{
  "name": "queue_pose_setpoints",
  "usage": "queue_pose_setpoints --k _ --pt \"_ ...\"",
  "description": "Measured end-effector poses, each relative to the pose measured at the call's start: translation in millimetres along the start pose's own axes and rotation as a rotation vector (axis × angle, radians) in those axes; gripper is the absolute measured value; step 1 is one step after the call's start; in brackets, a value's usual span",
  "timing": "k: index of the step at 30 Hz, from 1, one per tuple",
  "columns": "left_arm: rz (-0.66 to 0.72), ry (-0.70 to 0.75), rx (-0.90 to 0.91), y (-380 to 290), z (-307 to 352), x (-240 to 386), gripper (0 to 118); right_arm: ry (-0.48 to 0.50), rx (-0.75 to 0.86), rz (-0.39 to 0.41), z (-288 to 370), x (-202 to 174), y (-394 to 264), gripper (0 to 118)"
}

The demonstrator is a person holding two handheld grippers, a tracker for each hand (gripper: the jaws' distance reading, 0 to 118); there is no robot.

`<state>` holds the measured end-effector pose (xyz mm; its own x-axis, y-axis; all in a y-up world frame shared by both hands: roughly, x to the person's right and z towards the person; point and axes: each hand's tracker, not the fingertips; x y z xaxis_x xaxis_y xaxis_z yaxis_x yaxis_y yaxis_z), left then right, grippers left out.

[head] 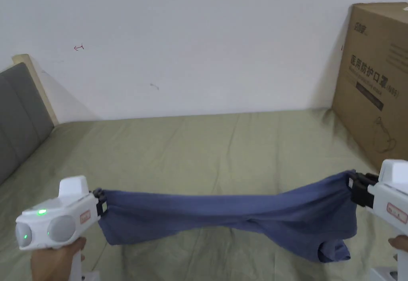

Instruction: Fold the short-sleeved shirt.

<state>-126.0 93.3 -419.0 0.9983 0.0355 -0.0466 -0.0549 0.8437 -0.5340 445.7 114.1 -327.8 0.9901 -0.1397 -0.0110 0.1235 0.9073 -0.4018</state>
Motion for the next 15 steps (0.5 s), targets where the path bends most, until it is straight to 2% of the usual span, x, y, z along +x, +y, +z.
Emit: queue_pose_setpoints --k 10,15 --pt "0.03 0.032 -0.18 -127 81 -24 0 0.022 -0.142 -0.078 99 -7 -105 2" --pt "0.044 0.036 -0.216 -173 111 -26 0 0.012 -0.198 -0.11 134 6 -150 2"
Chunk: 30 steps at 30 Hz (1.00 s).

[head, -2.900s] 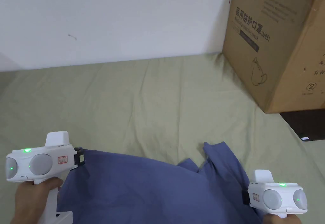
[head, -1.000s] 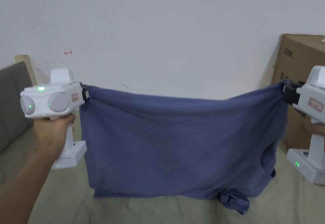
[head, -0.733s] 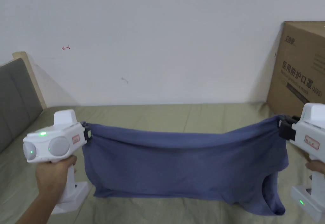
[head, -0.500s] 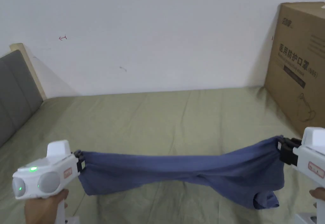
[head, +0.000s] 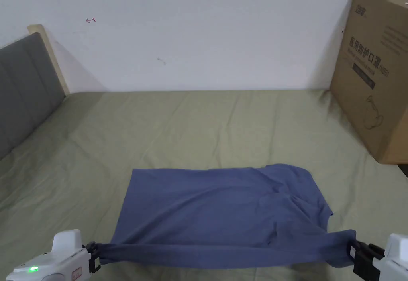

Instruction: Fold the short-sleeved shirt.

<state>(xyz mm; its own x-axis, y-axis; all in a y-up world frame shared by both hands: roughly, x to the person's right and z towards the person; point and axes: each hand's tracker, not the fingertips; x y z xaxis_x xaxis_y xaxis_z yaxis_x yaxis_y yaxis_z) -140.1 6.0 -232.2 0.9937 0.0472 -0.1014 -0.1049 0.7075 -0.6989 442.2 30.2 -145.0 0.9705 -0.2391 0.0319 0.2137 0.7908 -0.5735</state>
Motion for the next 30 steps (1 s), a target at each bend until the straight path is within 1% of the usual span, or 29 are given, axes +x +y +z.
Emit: queue_pose_setpoints --k 4,9,12,15,18,19,20,21,22,23,24,25,27,30 --pt "-0.005 0.007 -0.036 -33 8 -7 0 -0.02 -0.05 -0.023 20 12 -35 2" --pt "-0.003 0.018 -0.073 -58 16 -10 0 -0.047 -0.131 -0.037 25 21 -71 2" --pt "-0.013 0.027 -0.122 -73 7 -11 0 -0.084 -0.206 -0.062 14 24 -88 2" --pt "-0.038 0.036 -0.173 -82 -4 -9 0 -0.131 -0.256 -0.065 0 26 -95 2" --pt "-0.036 0.042 -0.175 -79 -1 -4 0 -0.176 -0.312 -0.082 -13 25 -101 2" --pt "-0.031 0.045 -0.182 -72 8 4 4 -0.183 -0.328 -0.089 -14 24 -101 3" --pt "-0.019 0.045 -0.185 -69 10 4 14 -0.182 -0.322 -0.088 -14 19 -99 5" --pt "-0.007 0.036 -0.19 -66 13 4 26 -0.187 -0.318 -0.07 -12 16 -96 11" --pt "-0.005 0.03 -0.184 -64 18 3 56 -0.199 -0.31 -0.029 -10 13 -91 31" --pt "0.002 0.01 -0.163 -61 15 0 80 -0.199 -0.299 0.008 -8 10 -85 49" --pt "0.015 0.003 -0.148 -56 19 0 97 -0.202 -0.28 0.043 -4 4 -78 69" --pt "0.038 -0.007 -0.125 -49 26 1 105 -0.199 -0.259 0.068 0 0 -69 84" --pt "0.073 -0.053 -0.023 -37 42 5 105 -0.208 -0.168 0.115 11 -12 -46 86" --pt "0.081 -0.084 0.109 -9 69 18 105 -0.188 -0.023 0.146 31 -37 -6 86"
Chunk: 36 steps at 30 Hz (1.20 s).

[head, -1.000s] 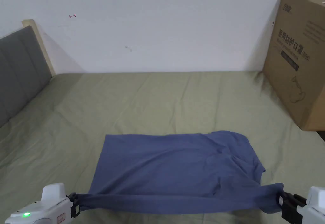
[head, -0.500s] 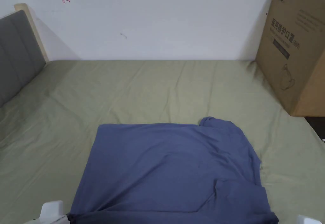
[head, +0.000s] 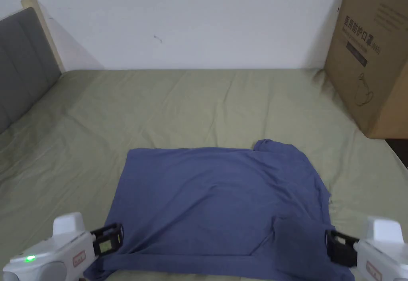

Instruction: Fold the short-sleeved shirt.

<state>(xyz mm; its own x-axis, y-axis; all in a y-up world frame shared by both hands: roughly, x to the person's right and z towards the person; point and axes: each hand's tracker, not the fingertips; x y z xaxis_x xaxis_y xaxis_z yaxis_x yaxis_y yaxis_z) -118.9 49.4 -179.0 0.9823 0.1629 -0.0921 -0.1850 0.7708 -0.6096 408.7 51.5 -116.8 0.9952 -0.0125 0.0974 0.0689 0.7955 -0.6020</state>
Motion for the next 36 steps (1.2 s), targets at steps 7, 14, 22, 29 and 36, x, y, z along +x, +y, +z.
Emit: queue_pose_setpoints --k 7,14,22,29,36 --pt "-0.125 0.011 0.343 46 40 41 103 0.001 0.31 0.018 51 -33 66 86" --pt "-0.147 -0.007 0.494 49 52 68 19 -0.053 0.442 0.065 71 -55 82 26" --pt "-0.175 -0.005 0.411 39 48 73 0 -0.039 0.451 0.081 73 -62 74 0" --pt "-0.154 0.01 0.078 10 9 32 0 -0.018 0.401 0.08 70 -62 66 0" --pt "-0.055 0.01 -0.183 -21 -19 -7 6 -0.015 0.358 0.104 58 -46 64 0"
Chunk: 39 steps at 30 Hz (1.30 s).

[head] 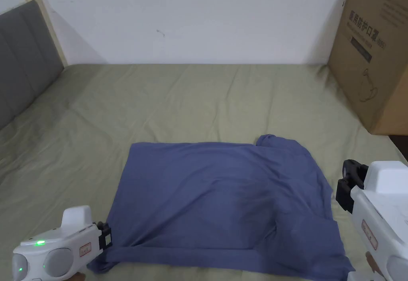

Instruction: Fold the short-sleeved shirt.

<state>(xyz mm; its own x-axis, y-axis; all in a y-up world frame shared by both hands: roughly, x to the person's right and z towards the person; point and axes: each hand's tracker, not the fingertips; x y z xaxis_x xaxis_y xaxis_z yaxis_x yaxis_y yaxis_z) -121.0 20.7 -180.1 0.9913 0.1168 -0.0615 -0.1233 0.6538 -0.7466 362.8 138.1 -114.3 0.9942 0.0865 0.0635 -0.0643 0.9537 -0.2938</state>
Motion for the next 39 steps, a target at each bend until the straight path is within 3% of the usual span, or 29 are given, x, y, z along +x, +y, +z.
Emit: queue_pose_setpoints --k 1,4,5,8,10,11,12,13,14,18,20,21,23,24,27,30,32,33,35,36,39 --pt "0.018 0.01 -0.027 -3 -9 -9 24 -0.001 -0.005 -0.002 0 1 -1 0" --pt "0.072 0.055 -0.104 -13 -24 -14 94 0.0 -0.022 -0.008 -2 4 -8 0" --pt "0.064 0.066 -0.113 -15 -30 -17 102 -0.001 -0.025 -0.008 -2 4 -9 0" --pt "0.018 0.101 -0.122 -22 -39 -15 103 -0.01 -0.042 -0.01 -4 7 -15 0" --pt "-0.005 0.123 -0.133 -27 -51 -19 99 -0.012 -0.054 -0.018 -5 10 -20 0" --pt "-0.01 0.131 -0.132 -28 -55 -20 86 -0.015 -0.06 -0.02 -5 11 -22 0" --pt "-0.022 0.131 -0.129 -29 -57 -21 65 -0.019 -0.067 -0.021 -5 12 -25 0" --pt "-0.029 0.116 -0.131 -31 -63 -26 25 -0.022 -0.074 -0.022 -5 14 -28 0" --pt "-0.026 0.086 -0.141 -31 -65 -27 7 -0.024 -0.085 -0.022 -4 15 -31 0" --pt "0.001 0.066 -0.129 -29 -49 -19 1 -0.041 -0.151 -0.038 -6 24 -50 0" --pt "-0.003 0.071 -0.098 -29 -42 -17 1 -0.054 -0.236 -0.047 -13 28 -66 6" --pt "-0.004 0.066 -0.088 -28 -43 -20 1 -0.052 -0.28 -0.061 -18 30 -77 18" --pt "-0.008 0.065 -0.072 -26 -38 -19 1 -0.045 -0.392 -0.08 -26 31 -98 70" --pt "-0.009 0.06 -0.063 -25 -35 -19 1 -0.039 -0.448 -0.097 -32 32 -111 84" --pt "-0.01 0.054 -0.046 -20 -31 -20 1 -0.039 -0.558 -0.128 -36 19 -137 87" --pt "-0.009 0.053 -0.035 -19 -27 -21 1 -0.024 -0.63 -0.148 -41 14 -158 86" --pt "-0.003 0.051 -0.032 -18 -27 -21 1 -0.011 -0.641 -0.169 -42 12 -165 74" --pt "-0.002 0.052 -0.03 -18 -29 -22 1 0.0 -0.639 -0.171 -42 10 -167 66" --pt "-0.003 0.051 -0.03 -17 -28 -23 1 0.034 -0.634 -0.164 -44 13 -169 17" --pt "-0.003 0.05 -0.028 -16 -28 -23 1 0.032 -0.629 -0.163 -43 12 -167 2" --pt "0.001 0.05 -0.015 -10 -24 -21 1 0.055 -0.578 -0.186 -40 13 -157 2"
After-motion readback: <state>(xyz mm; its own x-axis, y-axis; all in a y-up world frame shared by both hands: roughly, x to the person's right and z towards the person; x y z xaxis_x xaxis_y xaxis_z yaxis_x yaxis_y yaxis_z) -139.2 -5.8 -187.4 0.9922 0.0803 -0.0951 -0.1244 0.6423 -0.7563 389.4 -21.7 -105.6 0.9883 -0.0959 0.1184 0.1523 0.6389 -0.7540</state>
